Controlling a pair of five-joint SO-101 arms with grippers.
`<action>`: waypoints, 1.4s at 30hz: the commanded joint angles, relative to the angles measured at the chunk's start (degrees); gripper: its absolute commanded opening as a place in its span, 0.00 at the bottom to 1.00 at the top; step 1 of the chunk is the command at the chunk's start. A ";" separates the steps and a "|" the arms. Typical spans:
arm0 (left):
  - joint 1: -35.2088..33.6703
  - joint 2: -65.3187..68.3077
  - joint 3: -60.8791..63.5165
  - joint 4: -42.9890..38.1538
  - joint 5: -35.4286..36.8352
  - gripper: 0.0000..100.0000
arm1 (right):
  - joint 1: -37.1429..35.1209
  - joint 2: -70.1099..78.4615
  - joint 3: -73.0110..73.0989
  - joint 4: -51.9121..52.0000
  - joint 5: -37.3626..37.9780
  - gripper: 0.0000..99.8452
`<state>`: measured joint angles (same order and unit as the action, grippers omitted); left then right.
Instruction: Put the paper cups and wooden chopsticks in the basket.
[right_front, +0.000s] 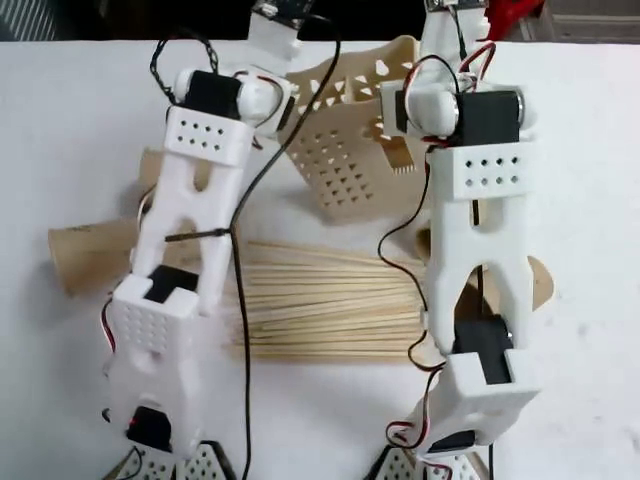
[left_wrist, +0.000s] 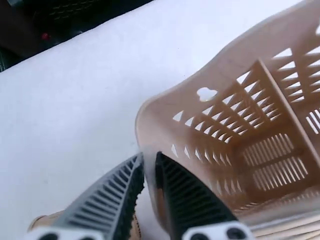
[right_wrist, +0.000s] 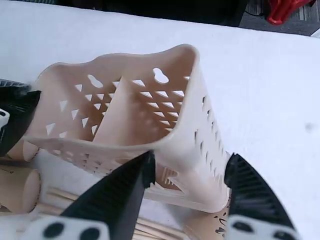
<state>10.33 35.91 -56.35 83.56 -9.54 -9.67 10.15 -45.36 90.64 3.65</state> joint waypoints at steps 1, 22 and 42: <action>-1.10 -0.92 -3.08 0.26 -0.88 0.02 | -0.22 -3.12 0.09 -0.13 0.88 0.23; -2.24 -0.84 -15.21 9.49 -5.19 0.12 | 11.12 -17.36 5.89 7.60 11.08 0.23; -11.30 -18.77 -18.73 18.90 -5.54 0.20 | 16.22 -40.75 43.60 6.11 32.70 0.21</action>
<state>3.56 26.51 -78.42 102.29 -14.29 5.89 -19.38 -13.63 98.02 29.93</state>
